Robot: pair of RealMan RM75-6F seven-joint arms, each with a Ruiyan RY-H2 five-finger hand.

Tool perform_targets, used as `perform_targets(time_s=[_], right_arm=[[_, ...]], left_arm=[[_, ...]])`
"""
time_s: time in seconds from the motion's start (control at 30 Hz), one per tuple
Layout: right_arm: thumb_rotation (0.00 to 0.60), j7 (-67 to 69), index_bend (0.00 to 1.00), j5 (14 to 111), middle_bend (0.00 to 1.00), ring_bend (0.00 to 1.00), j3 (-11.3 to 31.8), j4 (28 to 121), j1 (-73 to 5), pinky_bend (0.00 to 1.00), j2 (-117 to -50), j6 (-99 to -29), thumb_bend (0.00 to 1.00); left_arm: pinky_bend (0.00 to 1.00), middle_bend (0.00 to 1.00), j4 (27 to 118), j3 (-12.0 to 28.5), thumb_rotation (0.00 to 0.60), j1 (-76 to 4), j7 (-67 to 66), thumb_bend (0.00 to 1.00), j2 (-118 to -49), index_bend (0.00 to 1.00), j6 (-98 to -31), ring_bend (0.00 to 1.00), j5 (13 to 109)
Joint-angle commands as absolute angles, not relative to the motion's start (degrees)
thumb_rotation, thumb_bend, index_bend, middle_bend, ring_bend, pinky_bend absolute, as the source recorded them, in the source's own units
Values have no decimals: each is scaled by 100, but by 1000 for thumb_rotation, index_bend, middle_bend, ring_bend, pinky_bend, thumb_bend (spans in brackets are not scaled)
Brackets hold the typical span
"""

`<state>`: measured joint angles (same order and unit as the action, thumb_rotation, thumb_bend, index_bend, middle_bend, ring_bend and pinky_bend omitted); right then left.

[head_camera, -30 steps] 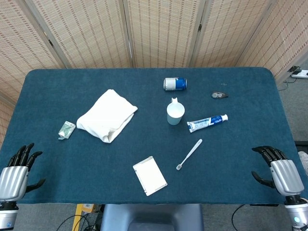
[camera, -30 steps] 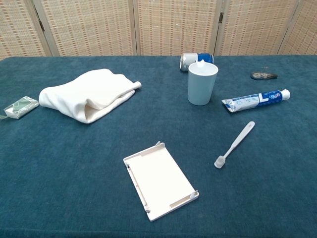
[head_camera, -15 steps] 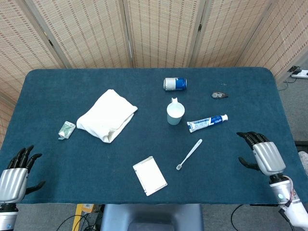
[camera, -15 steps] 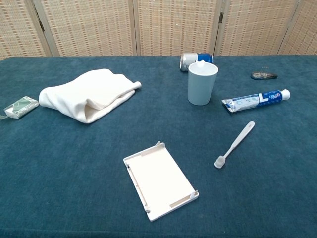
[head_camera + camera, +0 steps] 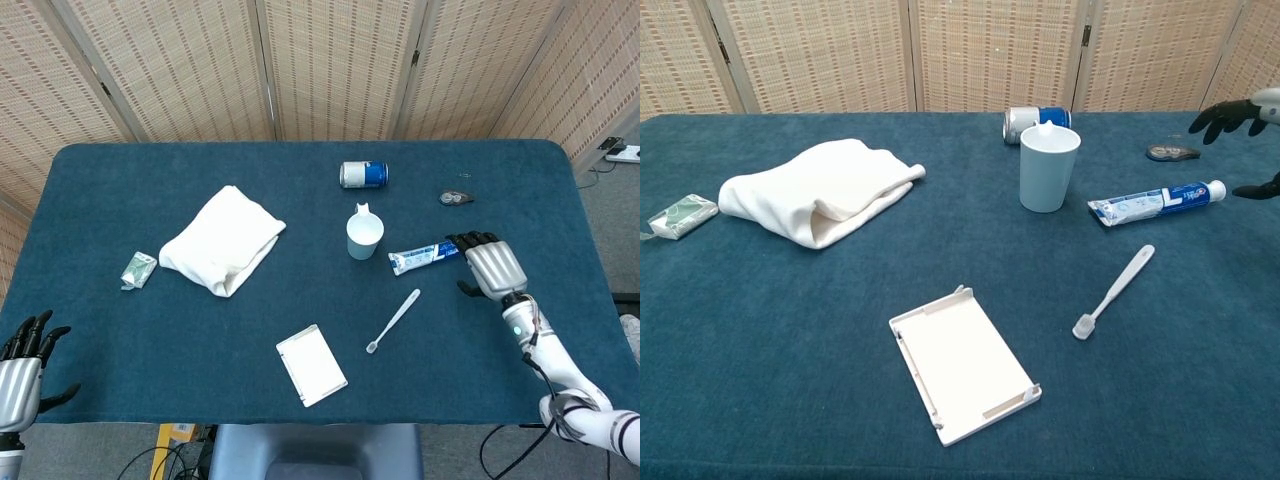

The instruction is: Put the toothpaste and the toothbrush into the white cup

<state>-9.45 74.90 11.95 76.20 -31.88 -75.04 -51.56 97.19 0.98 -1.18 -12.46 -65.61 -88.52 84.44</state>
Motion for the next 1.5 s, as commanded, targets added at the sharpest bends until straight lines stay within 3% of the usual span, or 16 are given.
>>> perform_targets(time_s=[0.03, 0.4, 0.7, 1.03, 1.33, 1.5], right_arm=[[600, -1255, 176, 7145, 231, 179, 1278, 6901, -3595, 261, -8030, -4656, 202], [600, -1690, 176, 6757, 231, 178, 1216, 5399, -4340, 261, -9081, -3924, 210], [600, -1767, 197, 6723, 273, 178, 1107, 4854, -4554, 261, -9489, -3810, 228], [600, -1546, 371, 6838, 380, 182, 1018, 4470, -4551, 268, -9727, -3953, 256], [600, -995, 646, 7306, 585, 357, 903, 4396, -4426, 362, -9776, -4570, 333], [600, -576, 700, 7519, 629, 409, 865, 4648, -4254, 384, -9608, -4978, 341]], left_arm=[[207, 77, 9709, 92, 600, -107, -1258, 171, -6555, 248, -8839, 63, 8420], [207, 77, 9657, 100, 600, -53, -1217, 171, -6542, 248, -8824, 63, 8321], [207, 77, 9570, 97, 600, 33, -1084, 171, -6496, 250, -8873, 62, 8267], [207, 77, 9521, 101, 600, 54, -1035, 171, -6500, 253, -8871, 63, 8280], [207, 77, 9522, 106, 600, 49, -1073, 171, -6528, 255, -8826, 63, 8261], [207, 77, 9523, 108, 600, 45, -1089, 171, -6534, 255, -8801, 63, 8251]])
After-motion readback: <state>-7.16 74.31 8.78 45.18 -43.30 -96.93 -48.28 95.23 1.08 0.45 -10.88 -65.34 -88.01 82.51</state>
